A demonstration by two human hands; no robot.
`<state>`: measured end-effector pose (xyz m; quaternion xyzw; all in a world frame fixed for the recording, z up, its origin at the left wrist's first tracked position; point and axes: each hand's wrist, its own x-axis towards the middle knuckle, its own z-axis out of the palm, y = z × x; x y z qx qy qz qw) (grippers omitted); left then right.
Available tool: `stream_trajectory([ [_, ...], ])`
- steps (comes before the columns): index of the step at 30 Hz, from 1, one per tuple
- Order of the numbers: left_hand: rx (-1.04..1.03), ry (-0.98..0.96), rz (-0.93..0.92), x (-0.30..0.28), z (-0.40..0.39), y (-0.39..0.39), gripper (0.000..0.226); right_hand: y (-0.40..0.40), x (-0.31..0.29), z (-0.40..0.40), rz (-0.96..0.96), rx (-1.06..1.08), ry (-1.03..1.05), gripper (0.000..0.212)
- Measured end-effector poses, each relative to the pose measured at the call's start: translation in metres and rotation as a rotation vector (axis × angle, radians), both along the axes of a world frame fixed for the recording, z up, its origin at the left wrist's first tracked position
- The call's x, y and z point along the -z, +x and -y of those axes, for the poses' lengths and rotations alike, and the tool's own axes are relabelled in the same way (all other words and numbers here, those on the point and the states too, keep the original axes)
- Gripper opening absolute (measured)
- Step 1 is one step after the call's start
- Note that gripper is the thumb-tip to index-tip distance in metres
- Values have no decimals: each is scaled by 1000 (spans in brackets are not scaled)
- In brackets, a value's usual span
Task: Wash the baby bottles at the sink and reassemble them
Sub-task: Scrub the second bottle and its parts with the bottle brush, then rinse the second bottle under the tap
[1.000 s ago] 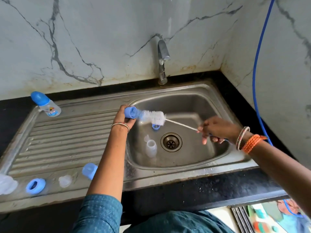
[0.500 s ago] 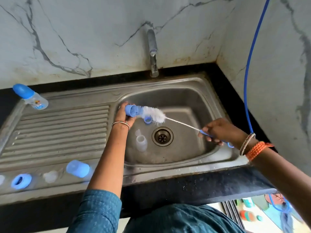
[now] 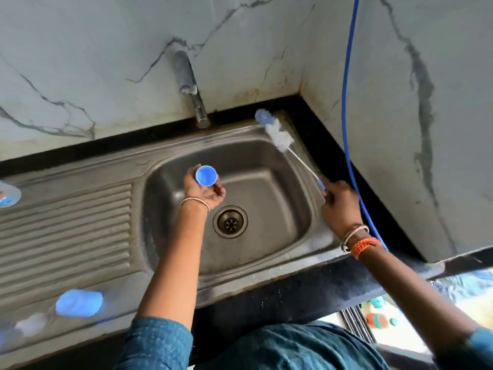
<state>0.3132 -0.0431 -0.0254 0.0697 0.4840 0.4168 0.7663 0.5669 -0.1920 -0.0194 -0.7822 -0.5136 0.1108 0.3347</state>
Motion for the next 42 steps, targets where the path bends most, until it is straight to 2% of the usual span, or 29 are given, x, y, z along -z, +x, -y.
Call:
stream_trajectory([
  [2,121,-13,-45,-2,9,25,42,8,9,-2,24,117,-85,49],
  [5,209,-43,-57,-1,18,53,40,28,19,2,80,280,-187,50],
  [8,220,-54,-16,1,28,70,31,34,25,9,243,336,-280,46],
  [11,236,-74,-48,5,35,79,25,22,22,9,319,350,-311,58],
  [14,304,-85,-107,10,40,80,29,-12,12,2,260,94,-268,73],
  [16,376,-88,-153,13,44,78,30,-44,8,-7,86,-163,-234,83],
  [18,454,-79,-160,16,47,72,29,-72,2,-20,-147,-343,-166,79],
  [19,485,-72,-151,17,47,67,28,-80,1,-29,-200,-392,-140,67],
  [21,508,-70,-175,19,45,51,27,-89,6,-48,-140,-437,-155,40],
  [23,429,-81,-242,19,39,34,25,-91,19,-66,-44,-480,-250,30],
  [26,220,5,-413,16,27,1,17,-93,56,-83,203,-662,-543,39],
  [28,149,91,-435,13,23,-24,15,-96,81,-87,333,-788,-724,48],
  [32,-14,141,-438,12,32,-76,21,-106,110,-91,494,-910,-859,45],
  [34,-41,116,-474,20,39,-95,22,-107,115,-92,576,-927,-888,50],
  [37,-68,92,-473,32,50,-108,24,-114,112,-94,694,-908,-794,68],
  [38,-85,89,-469,35,52,-110,24,-122,109,-96,622,-893,-694,71],
  [40,-119,81,-475,41,55,-108,24,-148,103,-102,336,-899,-470,73],
  [42,-146,90,-465,46,57,-99,22,-181,98,-109,216,-988,-361,76],
])
